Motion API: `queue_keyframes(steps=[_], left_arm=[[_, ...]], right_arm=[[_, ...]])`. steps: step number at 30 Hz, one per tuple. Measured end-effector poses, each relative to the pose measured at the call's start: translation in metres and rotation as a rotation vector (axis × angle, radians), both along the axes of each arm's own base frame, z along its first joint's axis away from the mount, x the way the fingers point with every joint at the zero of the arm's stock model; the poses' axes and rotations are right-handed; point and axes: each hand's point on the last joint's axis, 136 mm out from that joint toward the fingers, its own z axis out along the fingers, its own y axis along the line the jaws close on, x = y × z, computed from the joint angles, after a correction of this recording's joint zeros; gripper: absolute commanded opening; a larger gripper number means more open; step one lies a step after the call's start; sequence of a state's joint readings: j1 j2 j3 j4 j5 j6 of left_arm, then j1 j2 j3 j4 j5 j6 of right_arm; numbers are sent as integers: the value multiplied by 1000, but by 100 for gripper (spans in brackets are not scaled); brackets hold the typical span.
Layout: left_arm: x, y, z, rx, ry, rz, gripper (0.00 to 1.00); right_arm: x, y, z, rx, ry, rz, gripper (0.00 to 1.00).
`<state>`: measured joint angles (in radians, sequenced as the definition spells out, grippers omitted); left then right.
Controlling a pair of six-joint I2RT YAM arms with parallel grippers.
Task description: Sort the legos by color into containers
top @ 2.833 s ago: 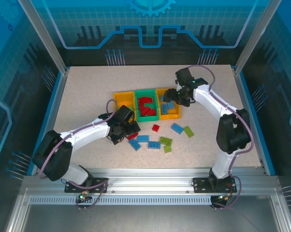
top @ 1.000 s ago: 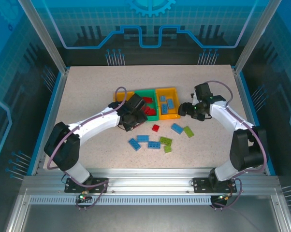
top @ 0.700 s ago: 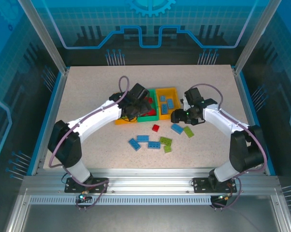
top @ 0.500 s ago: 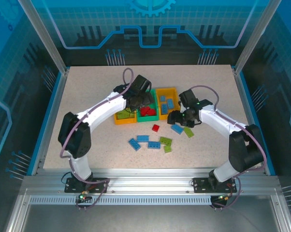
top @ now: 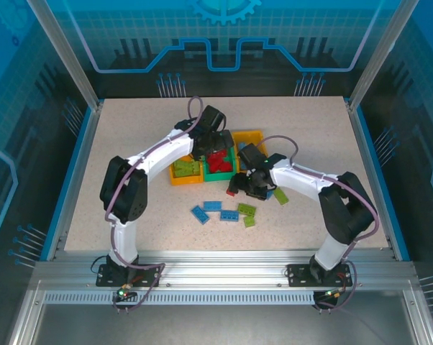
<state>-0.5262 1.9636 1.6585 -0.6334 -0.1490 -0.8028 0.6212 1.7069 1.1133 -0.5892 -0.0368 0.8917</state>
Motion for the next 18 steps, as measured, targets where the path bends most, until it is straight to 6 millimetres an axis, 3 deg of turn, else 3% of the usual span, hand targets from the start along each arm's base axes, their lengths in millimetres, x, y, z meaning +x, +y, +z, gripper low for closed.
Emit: queue_keyframes(steps=[6, 11, 18], left_arm=[[-21, 15, 34, -32, -61, 7, 99], [-44, 41, 56, -52, -109, 33, 99], [-72, 76, 53, -37, -110, 80, 99]], right_arm=[[10, 26, -3, -18, -9, 9, 77], [20, 34, -16, -61, 2, 3, 76], [28, 33, -34, -154, 31, 1, 55]])
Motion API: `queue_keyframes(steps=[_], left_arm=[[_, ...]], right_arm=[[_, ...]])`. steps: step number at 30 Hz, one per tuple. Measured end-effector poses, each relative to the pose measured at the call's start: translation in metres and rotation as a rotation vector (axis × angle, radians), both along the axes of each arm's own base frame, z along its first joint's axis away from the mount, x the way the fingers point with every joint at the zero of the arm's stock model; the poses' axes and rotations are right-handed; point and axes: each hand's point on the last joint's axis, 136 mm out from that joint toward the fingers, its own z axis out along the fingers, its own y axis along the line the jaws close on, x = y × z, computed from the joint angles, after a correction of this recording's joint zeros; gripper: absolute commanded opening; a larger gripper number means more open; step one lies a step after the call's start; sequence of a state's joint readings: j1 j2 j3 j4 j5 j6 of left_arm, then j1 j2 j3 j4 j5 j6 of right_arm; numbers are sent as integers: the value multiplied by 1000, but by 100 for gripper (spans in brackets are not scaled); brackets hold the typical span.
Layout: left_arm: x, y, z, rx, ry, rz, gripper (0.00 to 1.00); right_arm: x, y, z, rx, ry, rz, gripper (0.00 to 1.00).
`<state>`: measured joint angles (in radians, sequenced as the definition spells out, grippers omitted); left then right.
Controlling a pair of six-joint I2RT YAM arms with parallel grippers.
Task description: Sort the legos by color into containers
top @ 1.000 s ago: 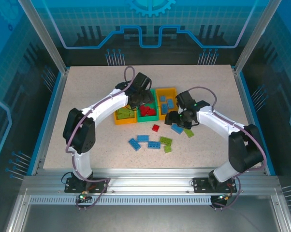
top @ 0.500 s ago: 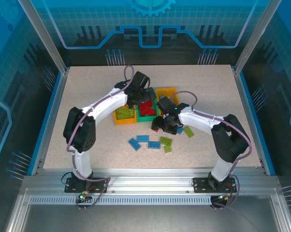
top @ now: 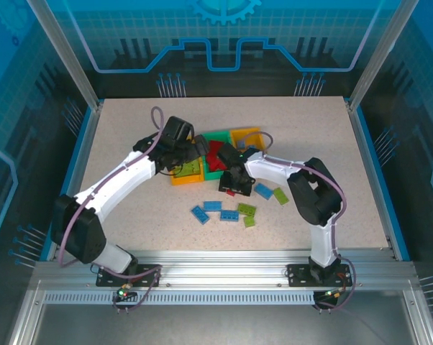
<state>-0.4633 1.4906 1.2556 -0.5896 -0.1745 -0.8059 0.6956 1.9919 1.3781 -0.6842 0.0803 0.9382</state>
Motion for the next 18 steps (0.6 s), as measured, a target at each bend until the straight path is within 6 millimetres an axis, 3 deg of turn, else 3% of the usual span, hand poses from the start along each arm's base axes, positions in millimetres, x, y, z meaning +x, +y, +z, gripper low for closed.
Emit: queue_keyframes(steps=[5, 11, 15, 18], left_arm=[[-18, 16, -6, 18, 5, 19, 99], [-46, 33, -20, 35, 33, 40, 99], [-69, 43, -41, 46, 87, 59, 99], [-85, 48, -59, 54, 132, 71, 99]], right_arm=[[1, 4, -2, -24, -3, 16, 40], [-9, 7, 4, -48, -8, 51, 37], [-10, 13, 33, -20, -53, 82, 37], [9, 24, 72, 37, -136, 99, 38]])
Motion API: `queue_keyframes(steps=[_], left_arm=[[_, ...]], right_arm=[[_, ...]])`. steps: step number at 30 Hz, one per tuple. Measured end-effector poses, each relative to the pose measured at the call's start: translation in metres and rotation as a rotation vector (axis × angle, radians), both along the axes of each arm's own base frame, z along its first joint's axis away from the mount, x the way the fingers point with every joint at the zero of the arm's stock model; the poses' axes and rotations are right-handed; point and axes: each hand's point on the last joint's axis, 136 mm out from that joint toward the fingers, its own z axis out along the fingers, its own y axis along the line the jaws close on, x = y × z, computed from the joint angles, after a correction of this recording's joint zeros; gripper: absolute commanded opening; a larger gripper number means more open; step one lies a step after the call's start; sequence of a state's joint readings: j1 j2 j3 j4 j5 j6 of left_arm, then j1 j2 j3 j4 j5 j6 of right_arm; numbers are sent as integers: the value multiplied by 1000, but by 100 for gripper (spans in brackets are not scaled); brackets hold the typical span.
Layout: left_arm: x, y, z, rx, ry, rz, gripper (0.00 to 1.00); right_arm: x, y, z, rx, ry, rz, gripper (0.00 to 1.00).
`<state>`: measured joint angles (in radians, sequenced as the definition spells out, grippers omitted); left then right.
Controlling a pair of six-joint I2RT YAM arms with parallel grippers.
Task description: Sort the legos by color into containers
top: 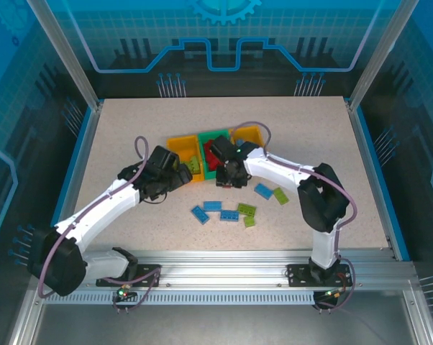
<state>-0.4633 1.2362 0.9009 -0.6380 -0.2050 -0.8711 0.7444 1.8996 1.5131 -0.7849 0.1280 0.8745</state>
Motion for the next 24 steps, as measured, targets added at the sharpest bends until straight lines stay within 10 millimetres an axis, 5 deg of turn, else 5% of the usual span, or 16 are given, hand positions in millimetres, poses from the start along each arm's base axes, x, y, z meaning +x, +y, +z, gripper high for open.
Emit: queue_keyframes(steps=[6, 12, 17, 24], left_arm=[[-33, -17, -25, -2, 77, -30, 99], [-58, -35, -40, -13, 124, -51, 99], [-64, -46, -40, -11, 122, -99, 99], [-68, -50, -45, 6, 135, -128, 99]], right_arm=[[60, 13, 57, 88, -146, 12, 40], [113, 13, 38, 68, -159, 17, 45], [121, 9, 10, 34, -105, 46, 63], [109, 1, 19, 15, -113, 119, 84]])
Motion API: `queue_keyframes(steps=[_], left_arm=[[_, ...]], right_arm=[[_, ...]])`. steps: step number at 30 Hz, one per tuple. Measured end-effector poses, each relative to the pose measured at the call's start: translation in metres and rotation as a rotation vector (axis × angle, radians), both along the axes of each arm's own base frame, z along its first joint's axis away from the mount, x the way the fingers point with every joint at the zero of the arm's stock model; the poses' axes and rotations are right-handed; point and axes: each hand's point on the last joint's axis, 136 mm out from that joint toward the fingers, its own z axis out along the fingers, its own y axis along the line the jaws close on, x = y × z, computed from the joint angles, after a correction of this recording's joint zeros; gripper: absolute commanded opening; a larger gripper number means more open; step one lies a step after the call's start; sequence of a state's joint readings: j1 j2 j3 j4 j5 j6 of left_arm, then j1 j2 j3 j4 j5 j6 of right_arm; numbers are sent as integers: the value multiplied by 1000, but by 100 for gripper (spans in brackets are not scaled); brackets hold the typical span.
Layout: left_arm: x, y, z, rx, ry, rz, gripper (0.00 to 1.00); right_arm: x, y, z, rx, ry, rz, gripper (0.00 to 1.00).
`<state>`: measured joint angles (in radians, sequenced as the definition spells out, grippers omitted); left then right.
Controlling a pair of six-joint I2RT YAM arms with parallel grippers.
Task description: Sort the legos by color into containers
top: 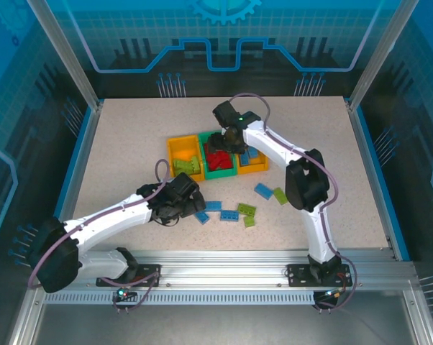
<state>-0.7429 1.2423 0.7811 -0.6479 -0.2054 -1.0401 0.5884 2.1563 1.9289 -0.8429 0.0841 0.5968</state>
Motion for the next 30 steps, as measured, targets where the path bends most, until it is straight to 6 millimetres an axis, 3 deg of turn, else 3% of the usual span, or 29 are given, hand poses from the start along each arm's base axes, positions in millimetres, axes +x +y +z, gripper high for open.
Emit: queue_keyframes(steps=[5, 8, 13, 17, 24, 30], left_arm=[[1, -1, 0, -4, -4, -2, 99], [1, -2, 1, -6, -8, -3, 99], [5, -4, 2, -8, -30, -10, 99], [8, -4, 4, -7, -50, -22, 99], [9, -6, 6, -7, -63, -42, 99], [8, -3, 6, -7, -70, -42, 99]], right_arm=[[-38, -46, 13, -110, -34, 46, 84], [-64, -89, 15, -151, -32, 53, 83], [-104, -159, -13, -214, 42, 96, 85], [-137, -165, -27, -263, 81, 296, 87], [-151, -177, -46, -366, 117, 542, 84], [-165, -194, -73, -393, 202, 584, 82]])
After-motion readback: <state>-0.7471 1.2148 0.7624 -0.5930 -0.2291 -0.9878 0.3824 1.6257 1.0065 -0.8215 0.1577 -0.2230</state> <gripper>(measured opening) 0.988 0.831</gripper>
